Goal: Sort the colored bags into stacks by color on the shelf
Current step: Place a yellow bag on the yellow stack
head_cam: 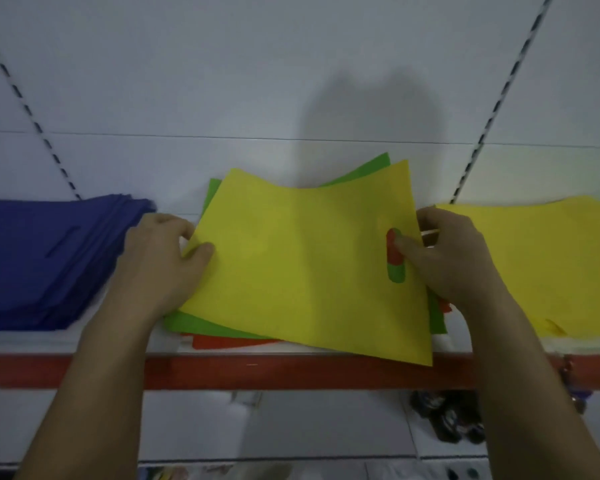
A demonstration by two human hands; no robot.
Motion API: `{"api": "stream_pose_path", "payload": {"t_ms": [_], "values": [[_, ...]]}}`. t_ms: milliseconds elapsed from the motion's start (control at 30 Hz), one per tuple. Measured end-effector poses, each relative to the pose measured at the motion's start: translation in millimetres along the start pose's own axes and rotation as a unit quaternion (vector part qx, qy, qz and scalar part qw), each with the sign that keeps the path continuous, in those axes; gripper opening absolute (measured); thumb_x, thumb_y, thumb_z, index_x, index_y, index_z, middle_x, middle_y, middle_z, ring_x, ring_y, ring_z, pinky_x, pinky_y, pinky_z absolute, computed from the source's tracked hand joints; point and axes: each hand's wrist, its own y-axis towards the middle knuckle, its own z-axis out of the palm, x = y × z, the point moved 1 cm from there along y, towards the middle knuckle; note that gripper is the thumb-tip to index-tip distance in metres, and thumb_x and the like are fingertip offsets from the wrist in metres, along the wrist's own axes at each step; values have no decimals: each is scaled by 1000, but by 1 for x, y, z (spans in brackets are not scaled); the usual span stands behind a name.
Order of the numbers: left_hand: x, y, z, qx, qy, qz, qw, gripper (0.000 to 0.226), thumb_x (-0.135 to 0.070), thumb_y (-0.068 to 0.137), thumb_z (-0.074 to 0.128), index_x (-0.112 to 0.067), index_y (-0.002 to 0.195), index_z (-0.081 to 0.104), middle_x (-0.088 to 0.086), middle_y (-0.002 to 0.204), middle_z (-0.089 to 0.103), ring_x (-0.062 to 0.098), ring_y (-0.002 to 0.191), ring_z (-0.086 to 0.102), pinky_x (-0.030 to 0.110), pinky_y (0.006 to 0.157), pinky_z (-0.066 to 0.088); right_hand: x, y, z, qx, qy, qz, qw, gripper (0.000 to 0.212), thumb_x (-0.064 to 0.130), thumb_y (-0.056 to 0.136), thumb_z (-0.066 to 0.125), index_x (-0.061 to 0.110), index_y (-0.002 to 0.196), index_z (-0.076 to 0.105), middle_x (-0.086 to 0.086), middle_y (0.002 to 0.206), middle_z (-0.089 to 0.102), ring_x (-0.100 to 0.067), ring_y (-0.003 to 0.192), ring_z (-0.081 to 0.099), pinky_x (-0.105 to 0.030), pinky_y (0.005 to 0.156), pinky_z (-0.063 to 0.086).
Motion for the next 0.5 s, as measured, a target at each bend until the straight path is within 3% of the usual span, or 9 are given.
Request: {"api": "stream_pose_path", "payload": {"t_ms": [133, 367, 500], "values": [[-12, -22, -3, -49, -50, 7, 998, 13, -32, 92, 63, -23, 85, 59, -6, 90, 64, 15, 81, 59, 33, 62, 40, -11, 4, -8, 18, 63, -20, 998, 6, 31, 92, 70, 29, 97, 71, 9, 91, 71, -14, 79, 68, -45, 69, 60], [-37, -46, 7, -59, -160, -13, 985, 6, -29, 97, 59, -26, 93, 56, -6, 94, 68, 18, 84, 64, 39, 69, 49, -22, 1, -34, -8, 143, -18, 990, 12, 20, 91, 70, 25, 101, 73, 7, 91, 73, -12, 84, 70, -41, 70, 61], [-58, -40, 10, -51, -204, -6, 978, 7, -28, 97, 58, -29, 100, 52, -3, 94, 69, 23, 81, 65, 38, 64, 49, -26, -4, -53, -36, 184, -10, 982, 12, 19, 92, 69, 25, 103, 71, 1, 88, 73, -14, 74, 71, -30, 57, 58]]}}
